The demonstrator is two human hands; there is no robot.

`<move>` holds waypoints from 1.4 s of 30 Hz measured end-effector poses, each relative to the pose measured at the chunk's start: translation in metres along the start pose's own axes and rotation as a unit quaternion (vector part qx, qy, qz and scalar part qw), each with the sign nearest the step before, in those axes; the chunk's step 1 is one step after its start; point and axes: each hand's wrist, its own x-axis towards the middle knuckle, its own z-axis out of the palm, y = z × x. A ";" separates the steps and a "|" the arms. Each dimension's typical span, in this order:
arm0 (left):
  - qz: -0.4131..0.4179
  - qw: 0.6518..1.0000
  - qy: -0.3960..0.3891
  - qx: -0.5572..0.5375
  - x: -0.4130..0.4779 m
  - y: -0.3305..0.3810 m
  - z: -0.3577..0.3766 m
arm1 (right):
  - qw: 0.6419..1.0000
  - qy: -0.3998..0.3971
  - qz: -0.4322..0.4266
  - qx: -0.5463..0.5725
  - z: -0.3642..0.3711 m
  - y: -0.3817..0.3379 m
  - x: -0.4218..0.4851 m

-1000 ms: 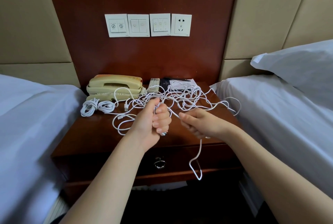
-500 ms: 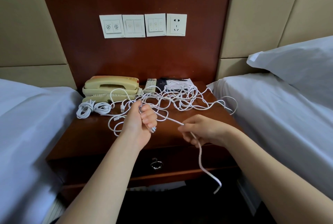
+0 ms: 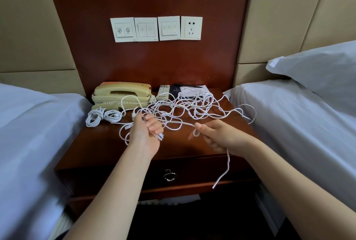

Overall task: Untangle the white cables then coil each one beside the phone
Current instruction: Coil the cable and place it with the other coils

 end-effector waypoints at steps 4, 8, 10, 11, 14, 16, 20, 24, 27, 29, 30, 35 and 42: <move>0.018 1.000 0.022 -0.005 0.004 0.006 -0.004 | 0.999 0.035 -0.028 0.026 -0.006 -0.001 -0.001; 0.043 0.997 0.058 0.012 0.005 0.004 -0.007 | 0.993 0.111 0.000 -0.041 -0.011 0.005 0.001; 0.048 0.996 0.071 0.017 0.005 0.007 -0.009 | 0.986 0.120 0.013 -0.113 -0.015 0.010 0.001; 0.050 0.996 0.071 0.020 0.005 0.009 -0.009 | 0.982 0.112 0.018 -0.154 -0.017 0.011 0.001; 0.044 0.997 0.037 0.045 0.001 0.010 -0.005 | 0.969 0.033 0.061 -0.237 -0.020 0.012 -0.005; 0.026 0.996 -0.016 0.078 -0.003 0.010 -0.003 | 0.962 -0.040 0.087 -0.255 -0.022 0.012 -0.012; -0.027 0.981 -0.119 0.152 -0.013 0.002 0.004 | 0.944 -0.114 0.046 -0.307 -0.016 0.013 -0.019; -0.061 0.954 -0.188 0.224 -0.022 -0.010 0.010 | 0.954 -0.135 -0.013 -0.269 -0.007 0.011 -0.012; -0.068 0.936 -0.215 0.269 -0.025 -0.017 0.013 | 0.974 -0.115 -0.074 -0.180 -0.006 0.009 -0.008; -0.071 0.933 -0.214 0.279 -0.026 -0.021 0.016 | 0.989 -0.120 -0.077 -0.039 -0.001 0.009 -0.007; -0.070 0.935 -0.210 0.278 -0.026 -0.022 0.016 | 0.988 -0.130 -0.072 0.036 0.003 0.009 -0.006; -0.055 0.944 -0.185 0.267 -0.023 -0.022 0.016 | 0.944 -0.060 -0.009 0.326 0.017 -0.002 -0.005; -0.087 0.956 -0.204 0.193 -0.025 -0.020 0.013 | 0.993 0.097 -0.027 0.069 0.019 0.009 0.002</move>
